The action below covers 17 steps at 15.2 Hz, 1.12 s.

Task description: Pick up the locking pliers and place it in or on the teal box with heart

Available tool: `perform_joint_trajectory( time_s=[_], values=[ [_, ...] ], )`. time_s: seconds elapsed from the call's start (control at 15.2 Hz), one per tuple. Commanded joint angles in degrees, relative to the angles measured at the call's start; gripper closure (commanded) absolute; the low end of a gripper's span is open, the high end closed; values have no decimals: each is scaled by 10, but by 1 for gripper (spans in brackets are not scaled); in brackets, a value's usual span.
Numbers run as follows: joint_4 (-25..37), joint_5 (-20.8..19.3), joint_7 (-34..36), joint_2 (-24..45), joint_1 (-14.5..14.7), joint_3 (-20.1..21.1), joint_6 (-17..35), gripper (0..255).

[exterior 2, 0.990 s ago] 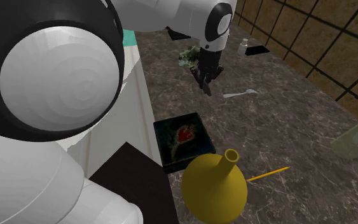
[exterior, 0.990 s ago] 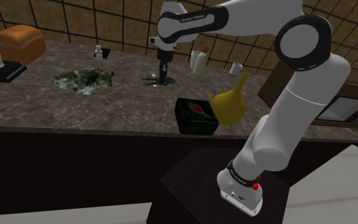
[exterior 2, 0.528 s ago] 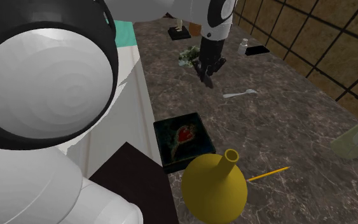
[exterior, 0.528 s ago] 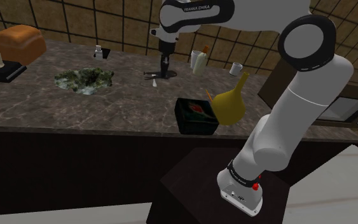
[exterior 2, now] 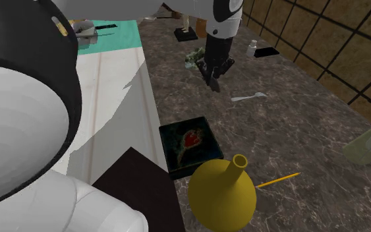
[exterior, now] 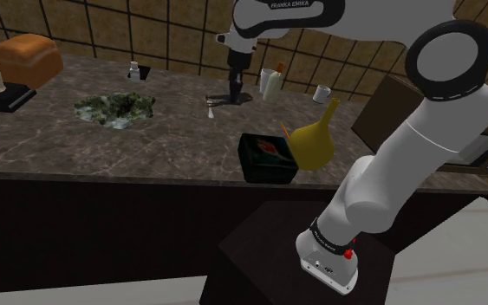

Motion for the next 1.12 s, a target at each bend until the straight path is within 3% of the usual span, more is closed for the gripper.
perform_joint_trajectory(
  time_s=[0.0,0.46,0.86,1.06],
  values=[
    [-51,-10,3,-46,-1,1,6,255],
    [-196,-45,5,-208,-20,1,-9,255],
    [-295,-72,-3,-353,-47,0,-53,255],
    [-319,-76,-4,-368,-51,-2,-44,255]
  ],
)
